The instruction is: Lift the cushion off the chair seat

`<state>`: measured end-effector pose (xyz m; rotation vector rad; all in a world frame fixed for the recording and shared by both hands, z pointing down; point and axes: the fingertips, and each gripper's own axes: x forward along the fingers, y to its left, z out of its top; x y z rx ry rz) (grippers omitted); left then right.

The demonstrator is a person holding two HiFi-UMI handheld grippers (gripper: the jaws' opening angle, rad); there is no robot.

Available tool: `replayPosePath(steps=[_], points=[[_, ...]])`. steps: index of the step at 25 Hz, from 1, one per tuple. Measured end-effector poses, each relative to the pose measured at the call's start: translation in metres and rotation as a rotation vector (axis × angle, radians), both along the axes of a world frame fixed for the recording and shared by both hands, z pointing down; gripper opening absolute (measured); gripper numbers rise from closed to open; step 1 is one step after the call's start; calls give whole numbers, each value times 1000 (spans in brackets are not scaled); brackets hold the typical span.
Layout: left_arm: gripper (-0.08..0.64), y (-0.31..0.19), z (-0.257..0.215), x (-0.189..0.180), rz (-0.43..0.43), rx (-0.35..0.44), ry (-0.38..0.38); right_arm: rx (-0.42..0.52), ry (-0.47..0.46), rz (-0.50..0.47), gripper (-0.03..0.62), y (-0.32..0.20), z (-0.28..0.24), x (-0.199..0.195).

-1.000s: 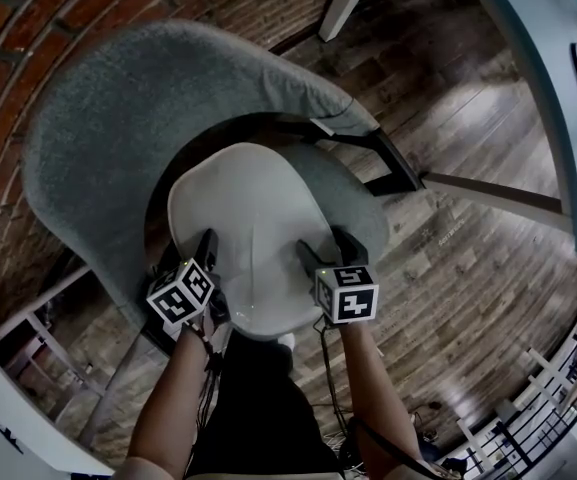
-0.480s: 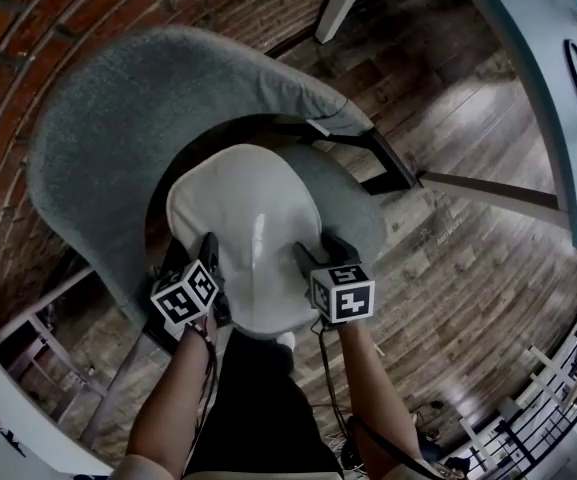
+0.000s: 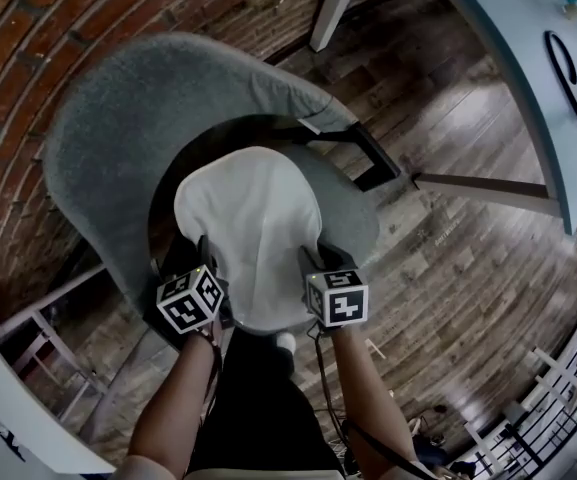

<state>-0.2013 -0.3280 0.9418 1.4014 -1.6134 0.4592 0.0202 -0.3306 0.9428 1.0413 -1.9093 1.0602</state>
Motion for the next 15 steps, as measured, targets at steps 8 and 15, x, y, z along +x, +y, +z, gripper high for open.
replayPosePath(steps=[8,15], points=[[54,13,-62,29,53,87,6,59,-23,50,106,20,-61,30],[54,49,-152,54,99,145,-2,123,-36,84,106,64,-154,55]])
